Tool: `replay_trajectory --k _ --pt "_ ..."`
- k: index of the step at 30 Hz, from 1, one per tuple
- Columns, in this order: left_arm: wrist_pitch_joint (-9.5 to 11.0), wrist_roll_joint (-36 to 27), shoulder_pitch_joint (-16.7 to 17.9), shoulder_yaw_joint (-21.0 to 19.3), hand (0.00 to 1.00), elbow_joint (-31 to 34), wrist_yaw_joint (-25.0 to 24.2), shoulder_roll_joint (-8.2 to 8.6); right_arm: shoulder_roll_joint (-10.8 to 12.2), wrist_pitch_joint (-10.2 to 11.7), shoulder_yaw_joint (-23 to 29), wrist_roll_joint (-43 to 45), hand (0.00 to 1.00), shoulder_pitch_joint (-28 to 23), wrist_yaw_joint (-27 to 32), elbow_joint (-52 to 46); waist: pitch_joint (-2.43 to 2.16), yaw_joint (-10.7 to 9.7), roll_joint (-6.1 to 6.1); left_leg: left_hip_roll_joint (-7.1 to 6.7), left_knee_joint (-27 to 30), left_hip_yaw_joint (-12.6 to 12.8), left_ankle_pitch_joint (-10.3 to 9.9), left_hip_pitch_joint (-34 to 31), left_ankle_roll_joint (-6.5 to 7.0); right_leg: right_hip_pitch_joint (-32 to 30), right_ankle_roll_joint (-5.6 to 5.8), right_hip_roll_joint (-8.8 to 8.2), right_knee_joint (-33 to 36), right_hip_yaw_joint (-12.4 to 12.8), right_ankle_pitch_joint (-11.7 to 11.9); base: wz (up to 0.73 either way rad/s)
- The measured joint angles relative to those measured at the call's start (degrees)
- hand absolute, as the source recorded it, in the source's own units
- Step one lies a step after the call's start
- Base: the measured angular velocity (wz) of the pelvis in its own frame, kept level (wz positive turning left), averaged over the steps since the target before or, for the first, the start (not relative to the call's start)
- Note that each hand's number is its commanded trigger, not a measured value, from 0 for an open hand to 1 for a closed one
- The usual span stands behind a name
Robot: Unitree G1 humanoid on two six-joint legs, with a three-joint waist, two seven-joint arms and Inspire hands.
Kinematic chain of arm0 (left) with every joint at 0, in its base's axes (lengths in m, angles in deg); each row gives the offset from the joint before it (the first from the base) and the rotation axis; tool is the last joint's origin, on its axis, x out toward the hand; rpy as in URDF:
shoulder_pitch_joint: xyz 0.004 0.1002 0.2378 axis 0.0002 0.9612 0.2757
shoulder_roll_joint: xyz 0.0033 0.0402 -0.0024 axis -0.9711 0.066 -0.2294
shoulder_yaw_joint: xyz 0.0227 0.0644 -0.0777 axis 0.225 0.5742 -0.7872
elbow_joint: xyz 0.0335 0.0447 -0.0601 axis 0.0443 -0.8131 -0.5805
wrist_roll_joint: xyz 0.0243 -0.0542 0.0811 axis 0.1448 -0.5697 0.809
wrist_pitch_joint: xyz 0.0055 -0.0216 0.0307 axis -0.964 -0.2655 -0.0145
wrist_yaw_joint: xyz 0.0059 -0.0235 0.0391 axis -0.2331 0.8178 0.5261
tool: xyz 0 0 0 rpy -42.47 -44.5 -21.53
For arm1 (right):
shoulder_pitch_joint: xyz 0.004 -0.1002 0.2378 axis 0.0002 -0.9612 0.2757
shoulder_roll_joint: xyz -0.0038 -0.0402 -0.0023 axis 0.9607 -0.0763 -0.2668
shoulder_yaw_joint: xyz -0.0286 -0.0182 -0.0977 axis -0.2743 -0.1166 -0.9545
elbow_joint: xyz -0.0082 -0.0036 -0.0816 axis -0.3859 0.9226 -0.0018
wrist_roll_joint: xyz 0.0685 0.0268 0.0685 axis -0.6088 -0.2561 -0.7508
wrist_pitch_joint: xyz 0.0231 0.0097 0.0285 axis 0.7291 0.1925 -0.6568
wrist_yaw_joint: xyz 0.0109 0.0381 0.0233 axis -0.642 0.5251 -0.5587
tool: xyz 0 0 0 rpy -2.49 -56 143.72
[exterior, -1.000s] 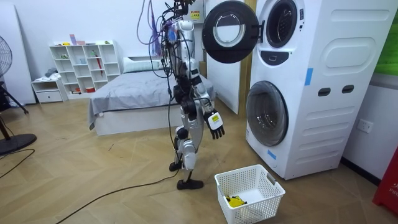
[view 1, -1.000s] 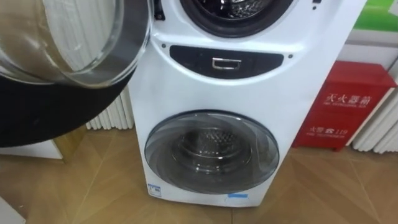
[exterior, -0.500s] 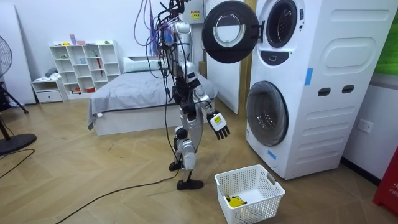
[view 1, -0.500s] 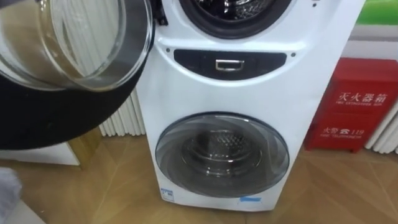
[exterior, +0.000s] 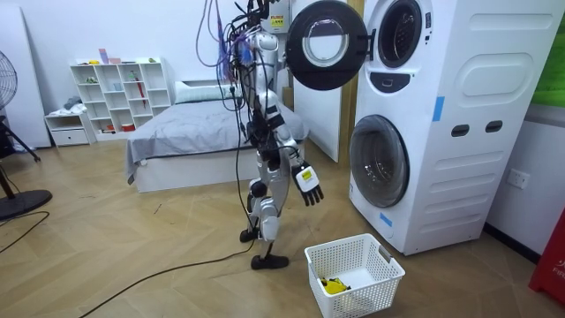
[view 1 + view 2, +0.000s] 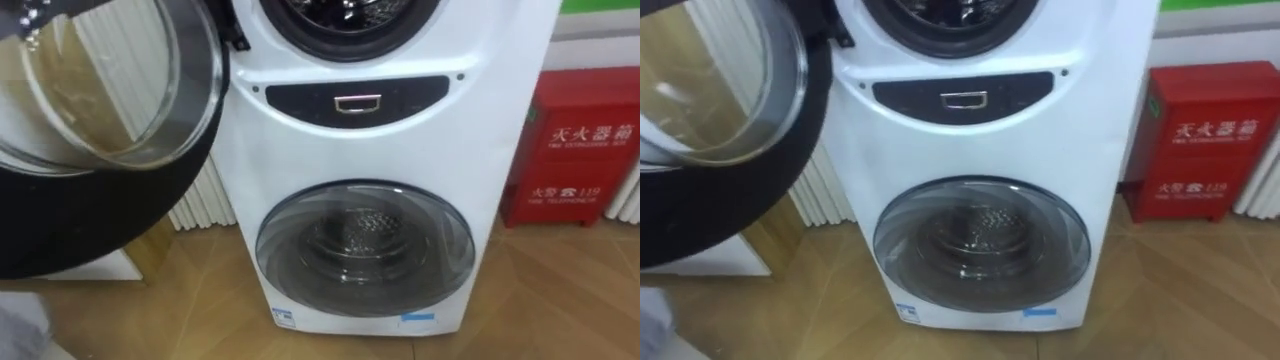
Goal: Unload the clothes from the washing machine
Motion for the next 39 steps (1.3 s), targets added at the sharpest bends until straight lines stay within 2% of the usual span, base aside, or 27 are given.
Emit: replay_trajectory --k 3,4,5,7,12,15,17,19,20,21,22,23,25,26,27,28,30,31,34,36,38,39 --pt "-1.2 2.0 -2.4 -0.1 0.00 10.9 1.2 -0.68 0.2 0.0 0.5 0.7 0.00 -0.2 0.0 -0.1 0.08 1.5 -0.59 -0.07 0.0 -0.1 0.0 -0.5 0.00 -0.3 0.07 -0.04 -0.3 -0.1 0.0 0.12" --pt "-1.2 3.9 -3.4 -0.2 0.00 15.0 1.2 -1.48 0.4 -0.1 0.4 1.3 0.00 -0.1 -0.2 -0.3 0.20 1.7 -0.73 -0.06 0.0 -0.1 0.0 -0.5 0.00 0.1 0.08 -0.05 -0.3 -0.1 0.0 0.04" --pt "-1.3 4.6 -4.0 -0.3 0.00 17.0 1.2 -1.63 0.5 -0.2 0.4 1.2 0.00 -0.1 -0.2 -0.2 0.21 1.7 -0.71 -0.07 0.1 -0.1 0.0 -0.4 0.00 0.2 0.08 -0.08 -0.3 -0.2 0.0 0.05" --pt "-1.2 6.0 -5.6 0.1 0.00 25.2 1.0 -1.89 1.0 -0.6 0.2 1.1 0.00 0.0 -0.4 -0.2 0.36 1.5 -0.87 -0.15 0.2 -0.2 0.0 -0.4 0.03 0.4 0.13 -0.22 -0.2 -0.6 0.0 0.02" --pt "-1.4 13.8 -6.1 2.4 0.00 36.0 0.1 -1.83 1.2 -1.6 -1.4 -1.6 0.00 -0.5 -1.0 0.0 0.92 0.8 -1.35 -0.20 0.5 -0.2 0.2 -1.0 0.26 0.0 0.28 -0.25 -0.3 -0.5 -0.3 0.01" --pt "-1.4 15.7 -6.1 4.1 0.00 42.0 -1.9 -1.51 1.2 -1.9 -2.0 -3.0 0.00 -0.3 -1.0 0.3 0.85 -0.2 -1.78 -0.28 0.7 -0.4 0.2 -1.4 0.27 -0.3 0.27 -0.32 -0.2 -0.6 -0.3 0.03" --pt "-1.4 16.1 -6.1 5.3 0.00 45.1 -2.9 0.90 1.3 -2.0 -2.1 -4.1 0.00 -0.3 -0.8 0.3 0.84 -0.8 -1.80 -0.51 0.7 -1.2 0.2 -1.4 0.30 -0.4 0.34 -0.48 -0.3 -1.0 -0.3 0.08" --pt "-1.1 16.8 -5.6 7.8 0.00 48.1 -4.5 5.68 1.2 -2.0 -3.0 -5.2 0.00 0.0 -0.8 0.3 0.71 -1.0 -1.88 -0.65 0.6 -1.4 0.2 -1.5 0.39 -0.6 0.45 -0.61 -0.2 -1.0 -0.4 0.02" --pt "-1.0 16.8 -5.1 8.6 0.00 48.7 -4.9 6.66 1.2 -2.0 -3.8 -5.4 0.00 0.1 -0.8 0.3 0.66 -1.3 -2.06 -0.66 0.6 -1.4 0.2 -1.6 0.39 -0.7 0.46 -0.62 -0.2 -1.1 -0.4 0.00" --pt "-0.9 16.7 -3.8 10.6 0.00 50.0 -5.9 8.43 1.3 -2.0 -5.3 -5.9 0.00 0.5 -0.9 0.3 0.35 -1.9 -2.29 -0.69 0.6 -1.4 0.2 -1.7 0.39 -0.7 0.49 -0.65 -0.2 -1.3 -0.4 0.00" --pt "-0.7 16.8 -3.3 13.2 0.00 50.8 -7.2 10.53 1.3 -2.0 -6.8 -6.3 0.00 0.8 -1.0 0.3 0.24 -2.1 -2.87 -0.69 0.6 -1.4 0.2 -1.9 0.39 -0.8 0.48 -0.65 -0.2 -1.2 -0.4 0.00" --pt "-0.5 16.8 -3.0 14.5 0.00 51.2 -7.7 11.46 1.3 -2.0 -7.4 -6.3 0.00 1.1 -1.2 0.3 0.21 -2.3 -3.10 -0.68 0.6 -1.4 0.2 -2.1 0.39 -0.7 0.48 -0.65 -0.2 -1.2 -0.4 0.00" --pt "-0.6 16.6 -2.3 20.4 0.00 51.5 -10.3 15.19 1.3 -1.9 -10.3 -7.0 0.00 3.0 -1.3 1.6 0.34 -3.4 -4.04 -0.71 0.6 -1.4 0.2 -2.5 0.39 -0.9 0.47 -0.75 -0.1 -1.4 -0.4 0.06" --pt "-0.6 16.5 -2.0 22.0 0.00 51.5 -11.1 16.06 1.3 -2.0 -11.3 -7.4 0.00 3.5 -1.3 1.9 0.27 -3.5 -4.27 -0.73 0.6 -1.4 0.2 -2.5 0.39 -0.9 0.47 -0.77 -0.1 -1.4 -0.4 0.00" --pt "-0.6 16.5 -1.2 25.3 0.00 51.5 -12.7 17.49 1.4 -1.9 -13.3 -8.1 0.00 4.0 -1.2 2.1 0.11 -3.8 -4.63 -0.74 0.5 -1.5 0.2 -2.4 0.39 -0.8 0.49 -0.78 -0.1 -1.5 -0.4 0.00" --pt "-0.6 16.5 -0.7 26.9 0.00 51.5 -13.4 18.13 1.5 -1.9 -13.8 -8.5 0.00 4.5 -1.2 2.4 0.06 -4.3 -4.81 -0.75 0.5 -1.4 0.2 -2.4 0.39 -0.8 0.49 -0.81 -0.1 -1.5 -0.4 0.05" --pt "-0.6 16.2 1.0 33.4 0.00 51.2 -16.0 20.98 2.2 -1.8 -16.0 -9.6 0.00 6.7 -1.1 4.1 0.13 -6.3 -5.04 -0.84 0.4 -2.1 0.2 -2.5 0.40 -0.7 0.50 -0.95 -0.2 -2.2 -0.4 0.14" --pt "-0.6 15.5 1.3 34.8 0.00 51.2 -16.8 23.01 2.8 -1.8 -17.0 -10.3 0.00 7.3 -1.0 4.6 0.17 -7.0 -5.09 -0.86 0.2 -2.6 0.2 -2.5 0.40 -0.6 0.50 -0.96 -0.2 -2.2 -0.4 0.13" --pt "-0.5 15.0 1.4 38.4 0.00 50.1 -19.0 25.10 3.4 -1.7 -18.0 -10.3 0.00 8.7 -1.6 6.1 0.35 -8.5 -5.18 -0.95 0.2 -2.7 0.2 -2.4 0.39 -0.4 0.52 -1.03 -0.3 -2.2 -0.4 0.08" --pt "0.7 15.1 1.7 43.4 0.00 45.7 -20.8 26.40 3.6 -1.5 -19.8 -10.4 0.00 10.7 -1.6 8.5 0.91 -10.0 -5.63 -1.04 0.2 -2.5 0.2 -1.7 0.40 0.2 0.56 -1.16 -0.3 -2.1 -0.4 0.00" --pt "-0.1 15.1 1.7 48.4 0.00 42.4 -24.2 26.66 3.7 -1.4 -20.2 -10.6 0.00 11.7 -1.6 8.6 1.12 -11.6 -5.89 -1.09 0.1 -2.5 0.2 -1.9 0.40 0.1 0.60 -1.20 -0.3 -2.3 -0.5 0.02" --pt "-0.7 15.2 1.7 52.4 0.00 39.5 -26.3 26.74 3.7 -1.4 -21.0 -11.4 0.00 12.3 -1.8 8.5 1.31 -12.5 -6.01 -1.07 0.1 -2.1 0.2 -1.9 0.40 -0.1 0.63 -1.18 -0.3 -2.0 -0.4 -0.19"
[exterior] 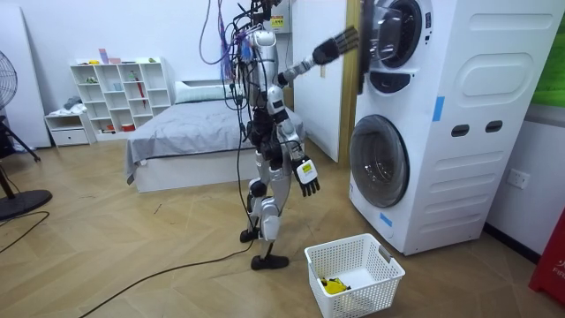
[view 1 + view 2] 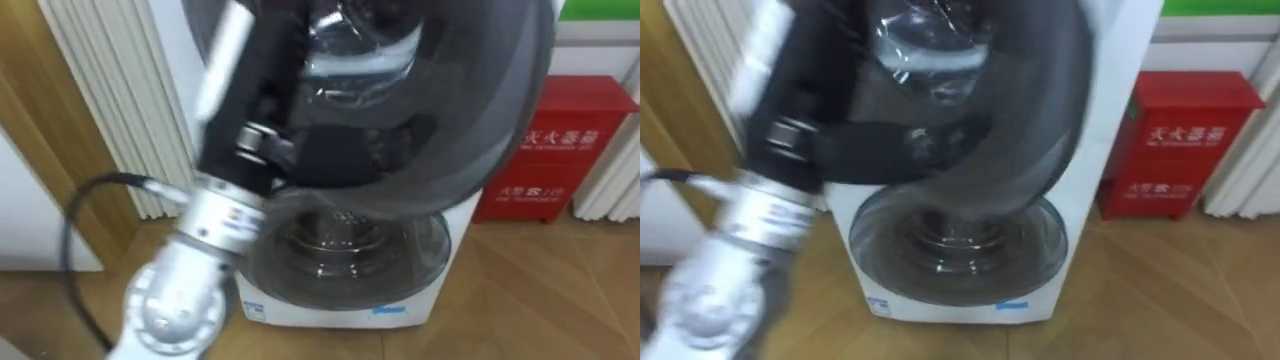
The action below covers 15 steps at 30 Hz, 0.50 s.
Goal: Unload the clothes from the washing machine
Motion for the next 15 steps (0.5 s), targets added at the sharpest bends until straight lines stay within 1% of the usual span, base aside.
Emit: replay_trajectory --k 1,2,3,4,5,6,7,10,13,15 --pt "-0.1 0.6 0.1 4.3 0.00 -4.3 -2.0 0.12 0.0 0.1 -1.1 0.0 0.00 0.6 -0.1 0.0 0.12 -0.7 -0.08 0.01 0.0 0.9 0.0 0.2 0.00 -0.2 0.03 0.06 0.0 1.1 0.0 -0.32" --pt "-0.5 1.2 0.2 6.3 0.00 -6.3 -3.1 0.11 0.1 0.2 -1.5 -0.1 0.00 0.9 -0.1 -0.1 0.11 -1.1 -0.05 0.01 0.0 1.1 0.0 0.3 0.00 -0.3 0.04 0.08 0.0 1.3 0.0 -0.38" --pt "-1.2 2.0 0.5 9.8 0.00 -9.8 -5.1 0.11 0.1 0.7 -2.4 -0.3 0.00 1.3 -0.2 -0.4 0.10 -2.4 0.19 0.01 0.0 1.3 0.0 0.1 0.00 -0.7 0.05 0.11 0.0 1.6 0.0 -0.25" --pt "-2.0 3.7 0.7 12.9 0.00 -12.4 -7.2 0.09 0.1 1.2 -2.9 -0.4 0.00 1.3 -0.2 -0.7 0.22 -3.9 0.44 0.06 0.0 2.3 0.0 -0.3 0.00 -1.1 0.05 0.19 0.0 2.3 0.0 -0.24" --pt "-2.3 4.5 0.8 14.1 0.00 -13.3 -8.3 0.09 0.1 1.2 -3.0 -0.5 0.00 1.2 -0.2 -0.7 0.17 -4.1 0.56 0.10 0.0 2.9 0.0 -0.3 0.00 -1.6 0.05 0.26 0.0 2.8 0.0 -0.38" --pt "-2.3 5.5 0.8 15.5 0.00 -15.4 -10.3 0.14 -0.1 1.2 -3.1 -0.9 0.00 1.2 -0.2 -0.6 0.29 -4.5 0.76 0.24 0.0 3.9 0.0 -0.4 0.00 -2.1 0.02 0.48 0.1 3.9 0.0 -0.45" --pt "-2.2 6.4 0.8 15.9 0.00 -17.6 -11.8 0.16 -0.1 1.3 -3.1 -1.7 0.00 1.2 -0.2 -0.4 0.23 -5.2 0.89 0.32 0.0 4.0 0.0 -0.3 0.00 -2.3 -0.06 0.62 0.1 4.4 0.1 -0.41" --pt "-1.9 7.7 0.8 15.7 0.00 -22.1 -13.0 0.07 -0.2 2.2 -3.1 -4.0 0.00 0.5 -0.7 -0.5 0.28 -6.5 1.09 0.49 -0.1 4.2 0.0 0.1 0.00 -2.2 -0.15 0.89 0.1 5.2 0.1 -0.16" --pt "-1.4 8.0 0.9 15.6 0.00 -25.6 -13.3 0.09 -0.2 2.5 -3.1 -4.2 0.00 0.3 -0.8 -0.6 0.38 -6.4 0.96 0.57 -0.3 4.2 0.0 0.5 0.00 -1.8 -0.15 0.97 0.1 5.2 0.1 -0.01" --pt "-1.0 9.8 1.4 14.8 0.00 -28.0 -13.2 -0.01 -0.2 2.4 -3.1 -3.9 0.00 -0.5 -0.9 -2.0 0.49 -5.4 0.78 0.62 -0.2 4.4 0.0 0.8 0.00 -1.8 -0.15 1.03 0.1 5.2 0.1 -0.02"
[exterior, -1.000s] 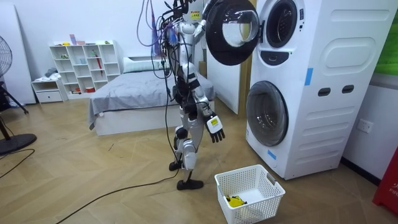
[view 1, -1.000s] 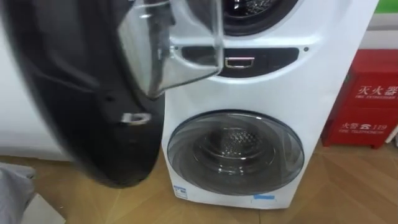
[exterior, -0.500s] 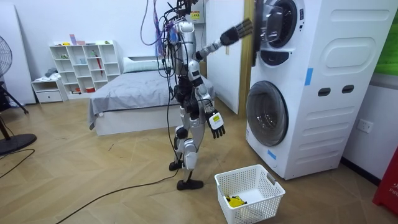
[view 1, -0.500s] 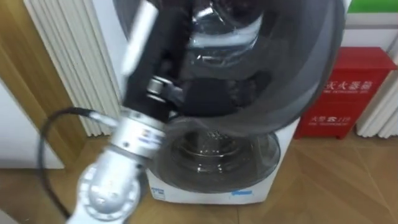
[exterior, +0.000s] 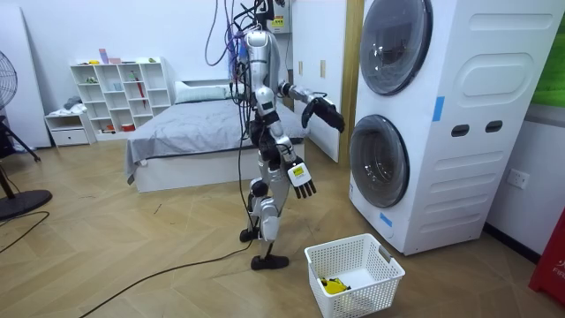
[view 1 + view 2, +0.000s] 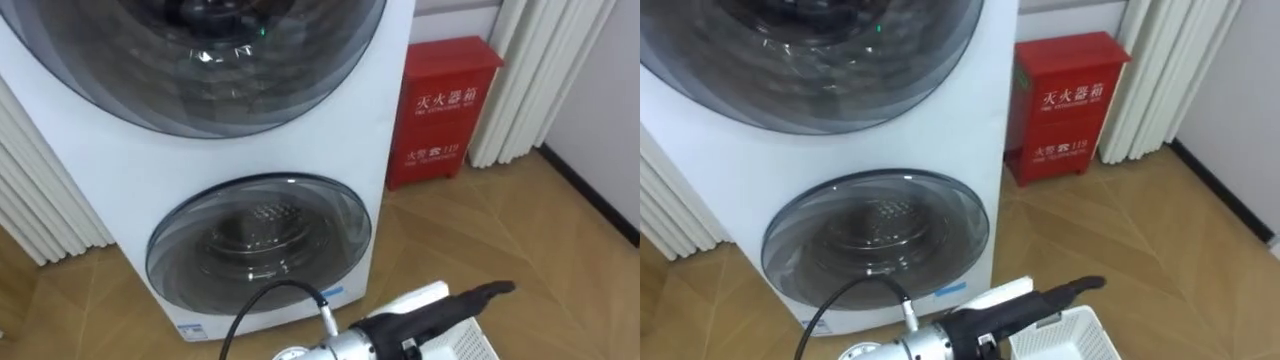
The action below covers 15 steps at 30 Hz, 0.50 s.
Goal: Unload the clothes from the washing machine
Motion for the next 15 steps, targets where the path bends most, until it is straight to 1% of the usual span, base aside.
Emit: replay_trajectory --k 1,2,3,4,5,6,7,8,9,10,11,12,13,15 --pt "0.8 0.6 0.5 -0.7 0.00 -2.1 0.4 -0.64 0.0 0.0 0.0 0.0 0.00 -0.4 -0.1 -0.6 0.12 1.0 -0.20 0.09 -0.2 0.6 0.0 0.4 0.00 0.0 -0.02 0.14 0.0 0.4 0.0 -0.16" --pt "1.3 1.4 1.3 -1.7 0.00 -3.3 0.7 -0.66 0.0 0.0 0.0 0.3 0.00 -0.5 -0.2 -0.7 0.14 1.6 -0.26 0.19 -0.3 1.0 0.0 0.6 0.00 0.1 -0.07 0.23 0.0 0.5 0.0 -0.22" --pt "1.9 3.8 3.4 -3.6 0.00 -5.8 2.0 -0.68 0.0 0.0 0.4 1.1 0.00 -0.8 -0.6 -0.8 0.12 2.1 -0.38 0.32 -0.4 1.1 0.0 0.7 0.00 0.1 -0.12 0.37 0.0 0.5 0.1 -0.09" --pt "2.1 6.0 5.0 -5.6 0.00 -9.3 3.4 -0.83 0.0 -0.1 1.0 2.1 0.00 -0.9 -0.8 -1.0 0.26 2.3 -0.64 0.36 -0.4 1.1 0.0 0.7 0.00 0.1 -0.12 0.41 0.0 0.4 0.1 0.00" --pt "2.2 6.9 6.0 -7.0 0.00 -11.3 4.1 -0.75 0.1 -0.1 1.4 2.2 0.00 -1.1 -0.8 -1.1 0.30 2.5 -0.71 0.38 -0.4 1.0 0.0 0.7 -0.01 0.1 -0.13 0.45 0.0 0.4 0.1 0.00" --pt "2.2 7.7 8.6 -10.4 0.00 -14.9 5.8 -0.74 0.2 -0.1 2.1 1.9 0.00 -1.5 -0.8 -1.2 0.24 3.5 -0.83 0.51 -0.4 1.0 0.0 0.8 -0.01 0.0 -0.13 0.58 0.0 0.4 0.1 -0.09" --pt "2.5 8.4 11.6 -14.6 0.00 -17.9 7.3 -0.83 0.3 -0.2 2.9 1.9 0.00 -2.7 -0.7 -2.0 0.15 4.7 -1.37 0.61 -0.4 1.0 0.0 0.7 -0.01 0.0 -0.14 0.70 0.0 0.4 0.1 -0.09" --pt "2.8 9.0 12.9 -16.7 0.00 -19.7 8.0 -0.87 0.3 -0.3 3.7 1.9 0.00 -3.6 -0.8 -2.7 -0.02 5.3 -1.62 0.66 -0.4 1.0 0.0 0.7 -0.01 0.0 -0.15 0.75 -0.1 0.4 0.1 0.04" --pt "3.0 10.1 15.5 -21.5 0.00 -23.8 9.7 -0.87 0.6 -0.3 6.0 2.4 0.00 -5.0 -0.9 -3.1 -0.52 6.1 -2.04 0.72 -0.4 0.8 0.0 0.7 -0.01 0.1 -0.15 0.75 -0.1 -0.2 0.1 0.12" --pt "3.3 10.7 18.0 -26.4 0.00 -28.1 12.1 -1.00 0.7 -0.3 8.0 2.4 0.00 -6.1 -0.9 -3.1 -0.87 7.1 -2.51 0.78 -0.4 0.7 0.0 0.9 -0.01 0.3 -0.16 0.73 0.0 -1.0 0.1 0.09" --pt "3.3 11.0 19.0 -28.3 0.00 -30.0 13.3 -1.14 0.7 -0.3 8.7 2.1 0.00 -6.5 -0.8 -3.0 -1.10 7.7 -2.73 0.78 -0.4 0.7 0.0 1.0 -0.01 0.3 -0.16 0.73 0.0 -1.2 0.1 -0.05" --pt "3.3 10.9 21.1 -31.8 0.00 -33.4 15.6 -2.13 0.7 -0.4 9.1 1.9 0.00 -7.2 -0.5 -3.0 -1.33 8.9 -3.14 0.78 -0.5 0.4 0.0 1.4 -0.02 0.6 -0.21 0.76 -0.1 -1.1 0.1 -0.07" --pt "3.4 11.0 22.1 -33.8 0.00 -35.0 16.8 -2.90 0.7 -0.4 9.4 1.9 0.00 -7.6 -0.5 -3.0 -1.34 9.6 -3.20 0.79 -0.6 0.4 0.0 1.7 -0.04 1.0 -0.25 0.77 -0.2 -1.2 0.1 0.00" --pt "3.8 10.9 25.3 -40.4 0.00 -42.0 22.0 -4.21 0.7 -0.4 10.8 2.2 0.00 -8.7 -0.2 -3.0 -1.36 10.4 -3.23 0.65 -0.8 0.4 -0.1 2.6 -0.11 2.1 -0.24 0.56 -0.2 -2.0 0.1 0.17"
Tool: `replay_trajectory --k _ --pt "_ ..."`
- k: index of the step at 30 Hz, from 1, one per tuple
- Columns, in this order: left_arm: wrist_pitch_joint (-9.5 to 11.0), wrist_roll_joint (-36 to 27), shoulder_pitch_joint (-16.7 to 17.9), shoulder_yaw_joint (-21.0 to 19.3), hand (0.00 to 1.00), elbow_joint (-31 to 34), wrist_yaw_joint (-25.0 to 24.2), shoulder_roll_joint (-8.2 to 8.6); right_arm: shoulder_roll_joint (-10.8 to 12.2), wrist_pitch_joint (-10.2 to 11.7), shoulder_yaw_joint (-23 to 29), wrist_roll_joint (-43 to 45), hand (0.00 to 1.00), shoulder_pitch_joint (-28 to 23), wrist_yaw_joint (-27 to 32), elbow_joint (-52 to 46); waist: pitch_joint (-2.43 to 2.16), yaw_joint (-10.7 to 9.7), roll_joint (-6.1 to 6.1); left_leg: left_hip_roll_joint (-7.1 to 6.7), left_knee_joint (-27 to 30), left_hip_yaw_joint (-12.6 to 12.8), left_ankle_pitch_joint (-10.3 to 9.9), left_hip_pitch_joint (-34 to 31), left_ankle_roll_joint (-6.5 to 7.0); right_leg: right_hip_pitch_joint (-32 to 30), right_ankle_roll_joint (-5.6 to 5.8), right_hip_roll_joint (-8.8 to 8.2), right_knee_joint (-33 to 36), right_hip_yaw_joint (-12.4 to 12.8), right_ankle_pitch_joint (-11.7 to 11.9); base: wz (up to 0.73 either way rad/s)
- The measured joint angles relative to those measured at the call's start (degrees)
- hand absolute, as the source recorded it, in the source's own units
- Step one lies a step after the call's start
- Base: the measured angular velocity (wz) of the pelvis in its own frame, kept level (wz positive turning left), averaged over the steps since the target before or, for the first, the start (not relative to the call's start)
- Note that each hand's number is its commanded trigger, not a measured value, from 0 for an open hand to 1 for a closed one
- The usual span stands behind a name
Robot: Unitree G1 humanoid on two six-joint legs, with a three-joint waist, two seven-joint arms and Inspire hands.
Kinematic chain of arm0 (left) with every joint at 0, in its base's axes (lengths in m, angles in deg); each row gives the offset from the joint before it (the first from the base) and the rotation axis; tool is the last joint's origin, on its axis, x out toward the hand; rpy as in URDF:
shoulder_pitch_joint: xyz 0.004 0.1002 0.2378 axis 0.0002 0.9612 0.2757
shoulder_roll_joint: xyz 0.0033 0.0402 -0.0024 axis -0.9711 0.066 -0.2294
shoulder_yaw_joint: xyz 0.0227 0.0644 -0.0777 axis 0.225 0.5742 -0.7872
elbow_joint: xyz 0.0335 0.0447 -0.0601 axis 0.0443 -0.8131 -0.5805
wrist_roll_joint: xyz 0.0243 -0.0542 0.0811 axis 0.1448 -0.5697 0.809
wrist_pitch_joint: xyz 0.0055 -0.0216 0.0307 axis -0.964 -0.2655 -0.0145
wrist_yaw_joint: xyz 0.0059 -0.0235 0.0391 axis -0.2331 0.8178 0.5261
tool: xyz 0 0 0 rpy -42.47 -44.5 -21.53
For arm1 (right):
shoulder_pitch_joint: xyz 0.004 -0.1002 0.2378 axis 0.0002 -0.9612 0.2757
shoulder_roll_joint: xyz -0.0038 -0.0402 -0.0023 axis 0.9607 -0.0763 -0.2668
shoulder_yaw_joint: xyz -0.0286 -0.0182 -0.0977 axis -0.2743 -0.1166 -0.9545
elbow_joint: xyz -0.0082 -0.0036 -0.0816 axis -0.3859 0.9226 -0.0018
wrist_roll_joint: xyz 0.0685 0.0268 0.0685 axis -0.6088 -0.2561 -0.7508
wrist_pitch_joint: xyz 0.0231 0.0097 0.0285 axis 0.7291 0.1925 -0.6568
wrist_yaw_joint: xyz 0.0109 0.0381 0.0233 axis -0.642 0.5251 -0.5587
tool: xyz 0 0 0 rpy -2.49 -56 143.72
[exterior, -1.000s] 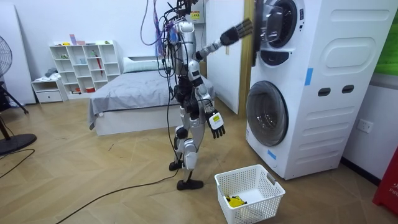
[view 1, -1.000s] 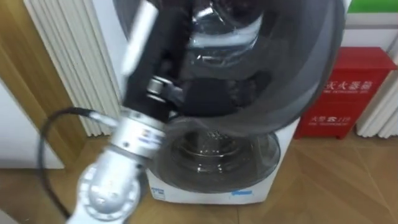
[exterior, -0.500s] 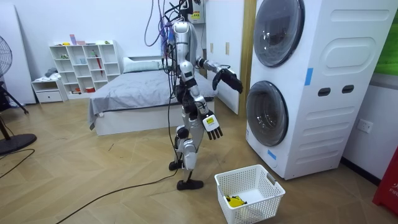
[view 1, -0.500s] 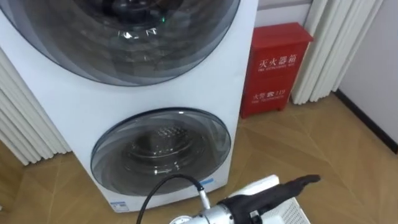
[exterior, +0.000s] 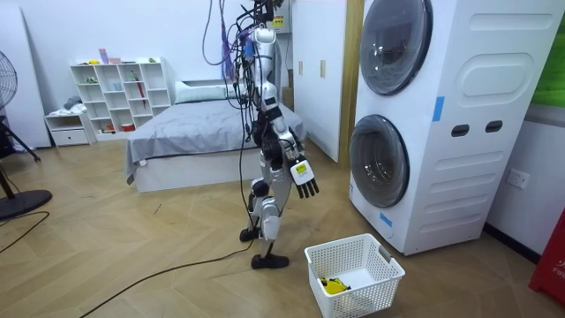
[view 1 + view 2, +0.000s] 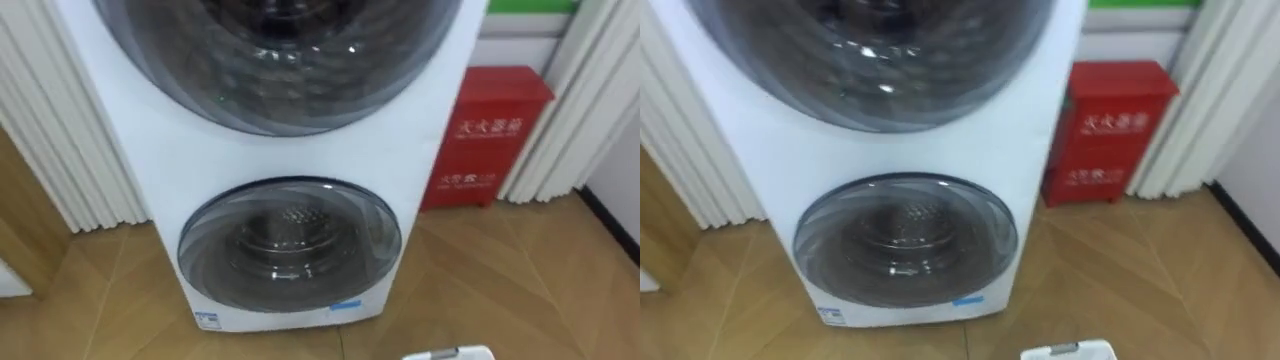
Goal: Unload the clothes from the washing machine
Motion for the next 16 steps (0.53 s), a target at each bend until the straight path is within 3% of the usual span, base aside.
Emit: replay_trajectory --k 1,5,11,14,16 --pt "0.2 0.1 1.4 -2.9 0.00 -2.9 2.4 -0.29 0.0 0.0 0.5 0.0 0.00 -0.7 0.3 0.0 0.02 0.7 0.14 -0.05 -0.2 0.0 0.0 0.3 -0.01 0.3 0.00 -0.08 0.0 -0.5 0.0 0.13" --pt "-0.5 2.9 4.8 -6.8 0.00 -9.5 6.9 -0.80 0.1 0.0 1.2 0.2 0.00 -1.1 0.7 0.4 0.24 2.7 0.44 -0.31 -0.3 -0.9 -0.1 1.8 -0.08 1.9 0.04 -0.29 -0.8 -0.9 0.0 0.01" --pt "-4.9 4.8 6.6 -7.0 0.00 -12.1 7.4 2.36 0.1 -0.1 2.0 1.0 0.00 -1.5 2.1 0.4 0.48 3.4 1.53 -0.25 -0.7 -1.0 -0.3 1.4 -0.22 1.9 0.23 -0.38 -0.9 -2.3 -0.1 0.12" --pt "-6.7 6.7 5.6 -8.5 0.00 -12.8 7.3 4.45 0.1 -0.1 3.0 -0.8 0.00 -1.9 3.0 0.6 0.31 4.1 2.35 0.15 -0.8 -1.2 -1.5 0.8 -0.23 1.7 0.10 0.01 -0.9 -2.5 -0.5 0.05" --pt "-8.5 6.7 5.5 -8.9 0.00 -14.0 7.2 5.19 0.1 -0.9 2.9 -5.0 0.00 -2.0 3.4 2.2 0.12 4.4 2.12 0.06 -0.5 -1.3 -1.5 1.1 -0.21 1.9 0.13 -0.05 -0.8 -2.3 -0.5 0.02"
